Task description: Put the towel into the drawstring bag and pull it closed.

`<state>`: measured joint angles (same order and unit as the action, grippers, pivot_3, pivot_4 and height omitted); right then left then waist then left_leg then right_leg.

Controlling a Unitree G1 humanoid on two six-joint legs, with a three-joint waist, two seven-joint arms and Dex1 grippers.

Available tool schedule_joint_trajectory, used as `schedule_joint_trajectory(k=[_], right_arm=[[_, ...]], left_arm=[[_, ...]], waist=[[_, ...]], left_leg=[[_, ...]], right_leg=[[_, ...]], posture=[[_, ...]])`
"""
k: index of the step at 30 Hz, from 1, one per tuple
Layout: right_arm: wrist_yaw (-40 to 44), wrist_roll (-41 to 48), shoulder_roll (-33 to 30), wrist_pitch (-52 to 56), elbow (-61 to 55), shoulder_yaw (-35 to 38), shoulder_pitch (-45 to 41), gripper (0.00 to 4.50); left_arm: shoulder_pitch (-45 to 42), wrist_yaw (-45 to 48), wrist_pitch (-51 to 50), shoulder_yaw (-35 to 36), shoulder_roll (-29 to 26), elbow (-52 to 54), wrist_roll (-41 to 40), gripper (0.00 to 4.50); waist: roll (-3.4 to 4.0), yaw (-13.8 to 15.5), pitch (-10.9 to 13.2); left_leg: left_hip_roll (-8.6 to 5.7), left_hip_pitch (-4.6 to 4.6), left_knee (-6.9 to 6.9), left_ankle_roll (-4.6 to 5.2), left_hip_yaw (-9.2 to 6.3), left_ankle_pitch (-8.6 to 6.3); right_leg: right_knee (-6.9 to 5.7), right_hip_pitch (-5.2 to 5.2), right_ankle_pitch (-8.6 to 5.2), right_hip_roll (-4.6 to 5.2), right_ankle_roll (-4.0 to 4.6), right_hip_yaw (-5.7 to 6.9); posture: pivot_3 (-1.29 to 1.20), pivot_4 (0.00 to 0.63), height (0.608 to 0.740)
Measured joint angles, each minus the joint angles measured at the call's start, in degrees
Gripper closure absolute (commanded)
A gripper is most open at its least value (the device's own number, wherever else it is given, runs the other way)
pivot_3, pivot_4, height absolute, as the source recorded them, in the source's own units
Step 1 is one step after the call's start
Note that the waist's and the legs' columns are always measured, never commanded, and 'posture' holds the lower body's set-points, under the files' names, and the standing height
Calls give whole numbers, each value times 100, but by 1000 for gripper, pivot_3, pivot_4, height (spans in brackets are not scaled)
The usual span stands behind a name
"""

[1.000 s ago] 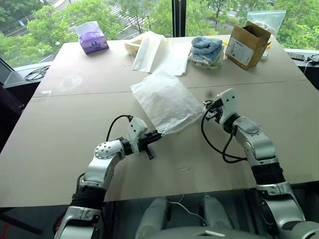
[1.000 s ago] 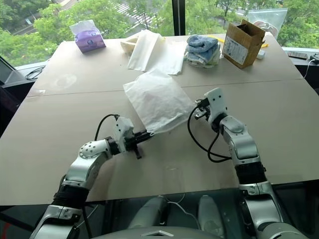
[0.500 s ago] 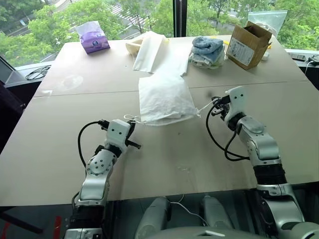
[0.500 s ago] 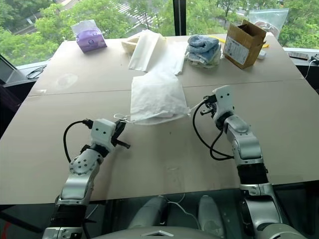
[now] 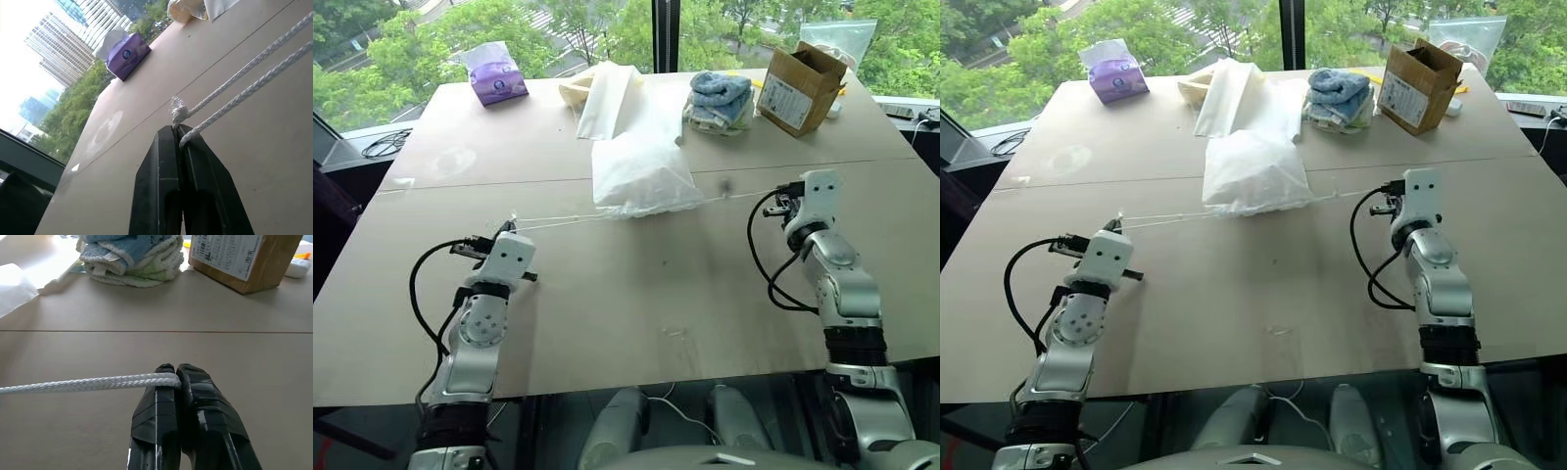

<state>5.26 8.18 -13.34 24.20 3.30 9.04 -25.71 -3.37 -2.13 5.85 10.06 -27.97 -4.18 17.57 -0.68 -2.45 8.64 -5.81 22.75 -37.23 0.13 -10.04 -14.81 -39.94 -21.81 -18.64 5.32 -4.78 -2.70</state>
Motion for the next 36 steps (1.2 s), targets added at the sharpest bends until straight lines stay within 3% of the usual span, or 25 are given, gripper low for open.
schedule_joint_trajectory(k=[9,14,17,23,26,30,33,36], right_arm=[[-940,-21,-9,-45,214,340,-18,4500],[-1974,-177,-281,27,301,1400,8,4500],[-2321,-225,-220,68,301,1624,8,4500],[-2079,2,-140,199,286,1594,8,4500],[-1242,399,-14,377,57,1188,6,4500],[-18,863,-37,848,-792,191,198,4500],[222,915,-288,1084,-1002,84,211,4500],[424,843,-784,1437,-993,65,336,4500]], left_arm=[[-473,-719,-298,212,-207,-492,136,4477],[-636,-1393,-1022,1236,-319,-955,-88,4477],[-773,-1581,-1254,1300,-234,-1025,-137,4477],[-939,-1481,-1246,1231,-167,-1068,-333,4477],[-1122,-707,-897,973,77,-1186,-853,4477],[-1091,1681,-611,-210,516,-692,-2027,4477],[-1068,3128,-1177,-1123,643,203,-2858,4477],[-1185,3979,-1915,-1694,708,904,-3488,4477]], waist=[[0,-2,0],[-1,-3,-1],[-2,-3,-2],[-1,-18,-2],[1,-20,-3],[0,1,-3],[0,3,-3],[0,-4,-3]], left_leg=[[0,0,1,0,0,0],[-2,4,6,0,4,0],[0,3,0,0,4,0],[0,0,-5,0,15,0],[1,0,-5,0,16,0],[0,17,-8,1,4,-1],[-4,22,-7,6,1,-3],[1,16,-3,5,2,-3]], right_leg=[[-1,-1,0,0,0,0],[-1,-8,0,2,0,-2],[-8,-6,0,3,0,-2],[-17,-7,0,3,0,-12],[-16,-6,0,3,0,-11],[2,-5,1,5,0,4],[9,-5,1,25,0,7],[6,-4,0,17,0,7]], posture=[[0,150,740],[0,150,740],[0,150,740],[0,150,740],[0,150,740],[0,150,740],[0,150,740],[0,150,740]])
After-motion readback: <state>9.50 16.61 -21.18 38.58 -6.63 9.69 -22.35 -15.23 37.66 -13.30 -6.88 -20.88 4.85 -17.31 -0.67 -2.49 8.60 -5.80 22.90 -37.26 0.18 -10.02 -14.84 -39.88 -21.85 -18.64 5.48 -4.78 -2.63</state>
